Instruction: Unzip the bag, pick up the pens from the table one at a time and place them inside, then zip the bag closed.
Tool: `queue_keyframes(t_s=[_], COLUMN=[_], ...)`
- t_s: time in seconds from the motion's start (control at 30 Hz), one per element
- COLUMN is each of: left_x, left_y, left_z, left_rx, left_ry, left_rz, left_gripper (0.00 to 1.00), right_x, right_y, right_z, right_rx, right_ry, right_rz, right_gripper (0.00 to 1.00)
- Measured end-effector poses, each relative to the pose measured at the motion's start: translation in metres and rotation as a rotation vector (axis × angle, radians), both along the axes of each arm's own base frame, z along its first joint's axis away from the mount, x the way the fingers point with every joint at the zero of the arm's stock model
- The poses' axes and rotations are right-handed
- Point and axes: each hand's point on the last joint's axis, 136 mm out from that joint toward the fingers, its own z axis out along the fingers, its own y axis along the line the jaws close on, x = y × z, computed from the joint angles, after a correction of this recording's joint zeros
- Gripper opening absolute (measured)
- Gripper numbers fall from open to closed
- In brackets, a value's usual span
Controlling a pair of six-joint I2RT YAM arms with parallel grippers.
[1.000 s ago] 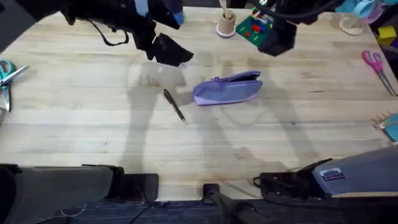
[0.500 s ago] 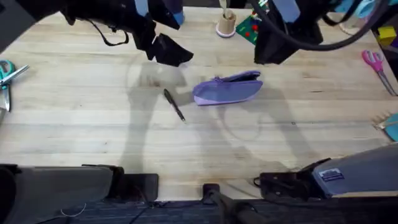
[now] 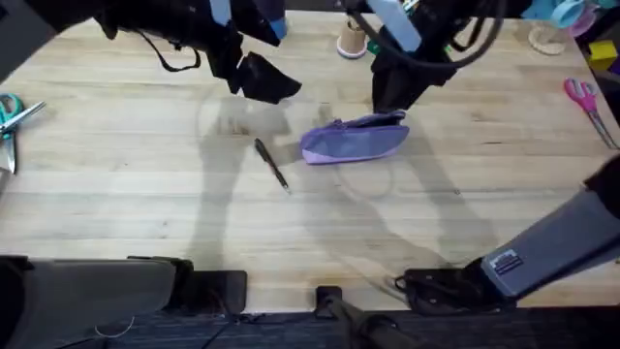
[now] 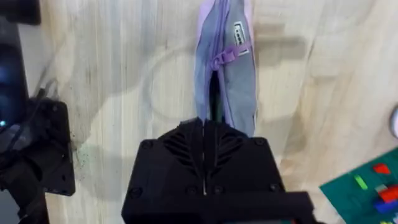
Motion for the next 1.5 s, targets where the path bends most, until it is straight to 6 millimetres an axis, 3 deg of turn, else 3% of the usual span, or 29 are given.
queue_keyframes(t_s=[0.23,0.5,0.83,1.1,1.13,1.17,1.33,1.4,1.5], left_x=[0.000,0.000,0.000,0.000,0.000,0.000,0.000,0.000,0.000], left_y=[0.000,0.000,0.000,0.000,0.000,0.000,0.000,0.000,0.000], left_z=[0.000,0.000,0.000,0.000,0.000,0.000,0.000,0.000,0.000], left_rx=[0.000,0.000,0.000,0.000,0.000,0.000,0.000,0.000,0.000], left_ry=[0.000,0.000,0.000,0.000,0.000,0.000,0.000,0.000,0.000], left_rz=[0.000,0.000,0.000,0.000,0.000,0.000,0.000,0.000,0.000], left_gripper=[0.995,0.994,0.993,0.993,0.993,0.993,0.995,0.995,0.994], right_x=[0.005,0.008,0.014,0.017,0.017,0.017,0.020,0.021,0.021], right_y=[0.003,0.004,0.006,0.007,0.007,0.007,0.008,0.008,0.008], right_z=[-0.026,-0.039,-0.094,-0.100,-0.100,-0.100,-0.101,-0.101,-0.101], right_rx=[-0.025,-0.030,-0.023,-0.019,-0.019,-0.020,-0.017,-0.016,-0.016], right_ry=[0.073,0.088,0.068,0.055,0.057,0.056,0.041,0.037,0.038], right_rz=[0.010,0.015,0.016,0.012,0.008,0.009,0.010,0.009,0.010], right_gripper=[0.031,0.031,0.029,0.031,0.079,0.190,0.913,0.989,0.994])
